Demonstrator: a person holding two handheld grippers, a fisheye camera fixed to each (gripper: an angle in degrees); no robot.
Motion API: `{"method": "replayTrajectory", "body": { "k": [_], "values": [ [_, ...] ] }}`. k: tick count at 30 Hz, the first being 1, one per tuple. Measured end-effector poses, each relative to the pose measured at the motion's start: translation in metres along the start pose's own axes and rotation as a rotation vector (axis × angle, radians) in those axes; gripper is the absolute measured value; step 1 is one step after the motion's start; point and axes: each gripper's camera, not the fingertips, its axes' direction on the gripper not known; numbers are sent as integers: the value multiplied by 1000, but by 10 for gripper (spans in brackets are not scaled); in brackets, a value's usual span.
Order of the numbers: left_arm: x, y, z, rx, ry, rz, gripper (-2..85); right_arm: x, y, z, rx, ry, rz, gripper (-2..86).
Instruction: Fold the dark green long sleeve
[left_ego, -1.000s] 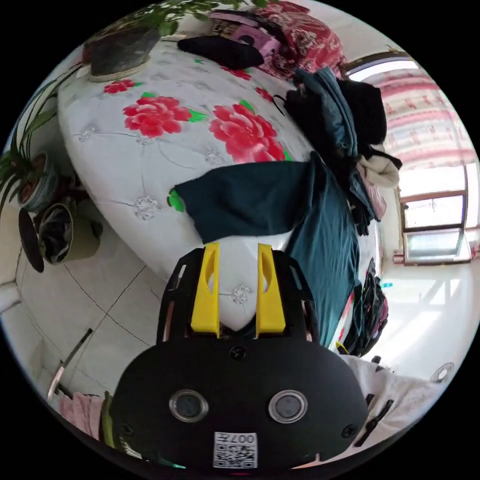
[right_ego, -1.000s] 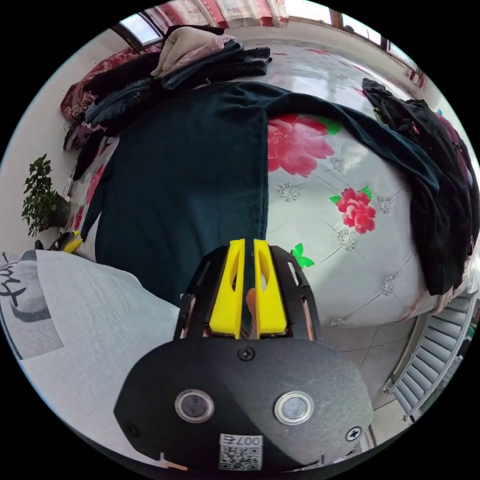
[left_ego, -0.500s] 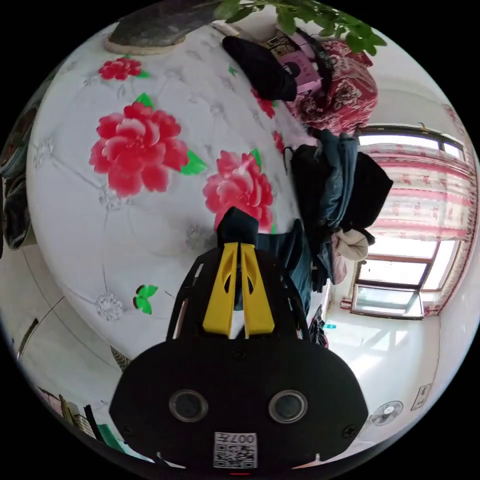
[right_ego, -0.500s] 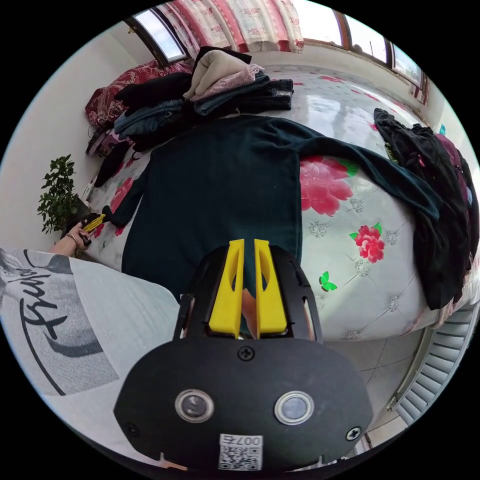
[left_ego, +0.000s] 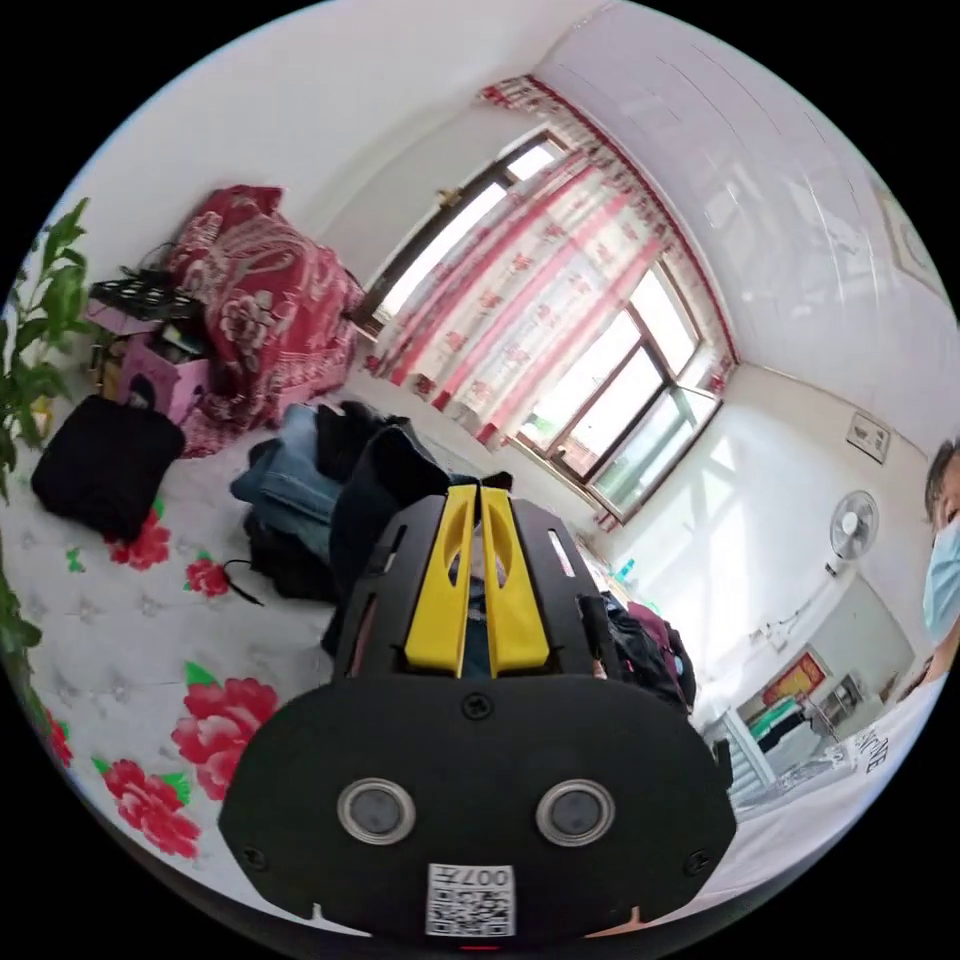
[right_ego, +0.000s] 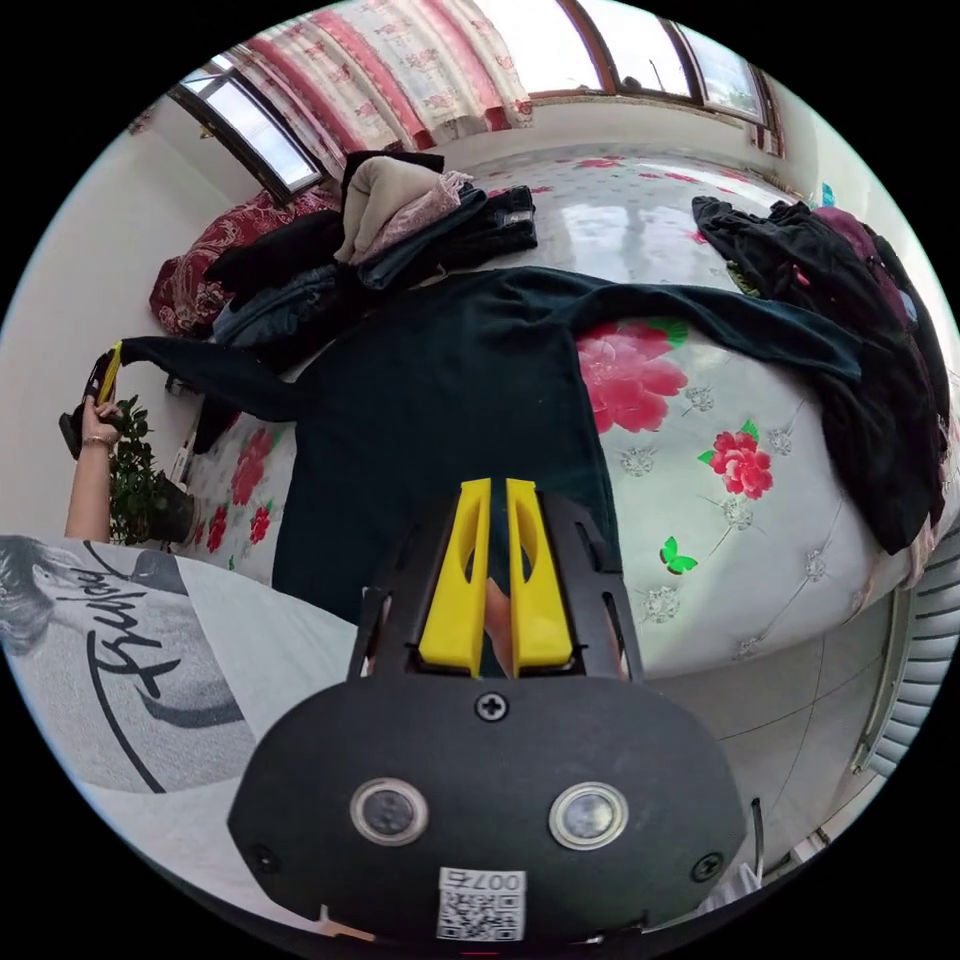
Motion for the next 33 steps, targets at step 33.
{"method": "replayTrajectory", "body": {
  "k": [33],
  "values": [
    [59, 269, 181, -995, -357, 24, 69, -73, -189, 136, -352, 146, -607, 5]
  ]
}}
